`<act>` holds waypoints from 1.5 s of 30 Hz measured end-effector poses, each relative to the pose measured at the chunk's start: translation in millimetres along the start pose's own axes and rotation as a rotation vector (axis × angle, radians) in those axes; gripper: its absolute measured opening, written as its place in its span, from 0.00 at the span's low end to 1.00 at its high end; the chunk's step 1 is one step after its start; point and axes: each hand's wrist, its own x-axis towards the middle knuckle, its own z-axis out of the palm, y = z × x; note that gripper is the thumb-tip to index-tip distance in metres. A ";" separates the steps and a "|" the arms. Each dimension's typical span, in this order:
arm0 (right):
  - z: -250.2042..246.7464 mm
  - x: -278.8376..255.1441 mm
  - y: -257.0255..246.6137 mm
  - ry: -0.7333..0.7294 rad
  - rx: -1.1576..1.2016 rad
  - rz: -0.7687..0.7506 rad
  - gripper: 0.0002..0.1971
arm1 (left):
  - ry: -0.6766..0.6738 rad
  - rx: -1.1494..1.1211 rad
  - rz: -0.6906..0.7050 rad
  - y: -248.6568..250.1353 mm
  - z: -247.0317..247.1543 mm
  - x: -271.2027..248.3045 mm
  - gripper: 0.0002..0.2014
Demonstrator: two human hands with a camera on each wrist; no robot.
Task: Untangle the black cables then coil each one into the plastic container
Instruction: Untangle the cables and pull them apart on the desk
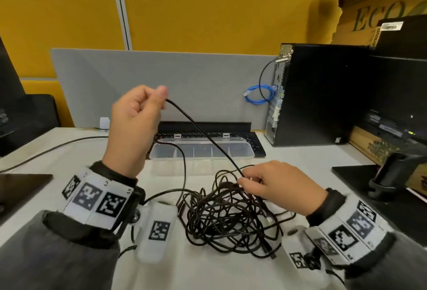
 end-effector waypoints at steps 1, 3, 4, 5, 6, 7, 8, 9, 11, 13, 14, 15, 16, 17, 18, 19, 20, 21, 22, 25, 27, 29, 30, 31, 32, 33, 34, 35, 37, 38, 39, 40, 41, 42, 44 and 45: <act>-1.2 1.0 -3.4 0.045 -0.102 -0.012 0.22 | 0.003 0.149 0.058 -0.6 -0.1 1.1 0.13; -0.9 3.9 -9.8 0.124 -0.254 -0.055 0.20 | -0.068 0.627 0.234 -0.8 0.7 -1.6 0.11; 2.0 6.7 -11.6 0.193 -0.299 -0.082 0.19 | -0.155 0.870 0.334 1.2 3.1 -4.7 0.16; 5.9 8.4 -12.7 0.253 -0.331 -0.089 0.19 | -0.305 1.034 0.407 2.3 8.2 -8.8 0.23; 8.9 9.6 -12.8 0.319 -0.364 -0.090 0.20 | -0.495 1.111 0.412 4.2 16.5 -13.6 0.29; 8.1 10.6 -13.5 0.378 -0.390 -0.072 0.21 | -0.675 1.129 0.373 5.7 24.7 -19.0 0.33; 5.9 11.7 -13.7 0.421 -0.406 -0.041 0.21 | -0.812 1.092 0.332 3.7 31.9 -23.1 0.34; 4.7 10.7 -13.7 0.442 -0.401 -0.005 0.21 | -0.893 1.013 0.301 1.2 37.0 -25.2 0.30; 3.7 4.2 -15.1 0.411 -0.322 0.021 0.20 | -0.874 0.781 0.278 -4.1 41.3 -22.6 0.18; 7.0 -0.8 -8.7 0.310 -0.195 -0.015 0.18 | -0.717 0.629 0.264 -8.8 36.1 -13.2 0.16; 7.4 -3.3 -3.6 0.214 -0.119 0.000 0.17 | -0.603 0.570 0.252 -8.8 31.7 -7.4 0.16; 6.9 -6.5 1.3 0.139 -0.055 0.012 0.16 | -0.486 0.512 0.232 -8.5 27.2 -1.5 0.16; 5.6 -8.4 5.2 0.065 -0.028 0.033 0.14 | -0.381 0.455 0.191 -7.4 22.7 4.4 0.16; 3.9 -9.9 8.2 0.016 -0.015 0.054 0.13 | -0.295 0.393 0.128 -6.9 18.4 9.3 0.16; 2.7 -10.2 11.0 -0.001 -0.011 0.067 0.13 | -0.236 0.326 0.062 -7.2 14.3 12.9 0.16; 2.3 -10.1 14.9 0.009 -0.013 0.073 0.14 | -0.201 0.274 0.014 -9.2 9.7 15.3 0.16; 2.2 -9.3 18.4 0.027 -0.013 0.076 0.15 | -0.177 0.250 -0.016 -12.1 5.6 16.1 0.16; 2.6 -8.1 21.4 0.052 0.000 0.082 0.16 | -0.157 0.247 -0.037 -15.0 2.1 15.7 0.16; 2.4 -6.5 24.1 0.082 0.024 0.099 0.18 | -0.139 0.256 -0.052 -18.1 -1.0 14.5 0.17; -1.1 -2.6 30.6 0.148 0.108 0.193 0.19 | -0.102 0.281 -0.114 -28.1 -10.2 9.9 0.16; -2.2 -2.1 33.1 0.178 0.104 0.246 0.19 | -0.095 0.276 -0.161 -33.1 -15.6 6.9 0.17; -3.1 -2.3 32.3 0.179 0.082 0.250 0.18 | -0.084 0.262 -0.195 -34.2 -19.1 5.2 0.17; -3.0 -2.2 31.0 0.167 0.072 0.245 0.18 | -0.081 0.244 -0.208 -33.5 -19.8 5.0 0.17; -2.5 -2.0 29.5 0.154 0.058 0.240 0.18 | -0.076 0.223 -0.219 -32.2 -19.5 5.2 0.16; -1.4 -1.9 27.9 0.138 0.045 0.240 0.16 | -0.070 0.206 -0.227 -31.0 -18.5 5.5 0.16; -0.4 -1.8 25.9 0.125 0.033 0.236 0.13 | -0.068 0.199 -0.226 -29.7 -16.5 5.5 0.15; 1.1 -1.5 24.4 0.117 0.029 0.222 0.09 | -0.071 0.218 -0.215 -29.0 -14.2 5.2 0.15; 2.5 -1.4 23.5 0.118 0.034 0.199 0.06 | -0.083 0.269 -0.196 -30.1 -12.2 5.0 0.14; 2.9 -2.0 22.3 0.137 0.068 0.153 0.05 | -0.168 0.421 -0.167 -33.7 -9.5 5.3 0.14; 2.0 -2.7 21.9 0.143 0.077 0.134 0.07 | -0.258 0.507 -0.176 -34.8 -9.0 5.6 0.14; 1.3 -3.5 21.6 0.149 0.072 0.118 0.09 | -0.381 0.605 -0.201 -34.8 -8.4 5.5 0.14; 0.8 -4.4 20.7 0.153 0.052 0.100 0.11 | -0.521 0.696 -0.227 -33.1 -7.0 4.9 0.12; 0.0 -5.1 18.5 0.152 0.021 0.083 0.12 | -0.656 0.756 -0.245 -30.5 -4.7 4.2 0.11; -1.0 -5.6 15.6 0.149 -0.010 0.076 0.12 | -0.771 0.766 -0.261 -26.3 -1.2 2.8 0.09; 0.3 -4.8 10.1 0.156 -0.068 0.077 0.14 | -0.934 0.673 -0.309 -14.5 10.0 -1.9 0.09; 1.1 -4.1 6.8 0.168 -0.087 0.077 0.15 | -0.991 0.627 -0.314 -9.9 16.7 -4.7 0.11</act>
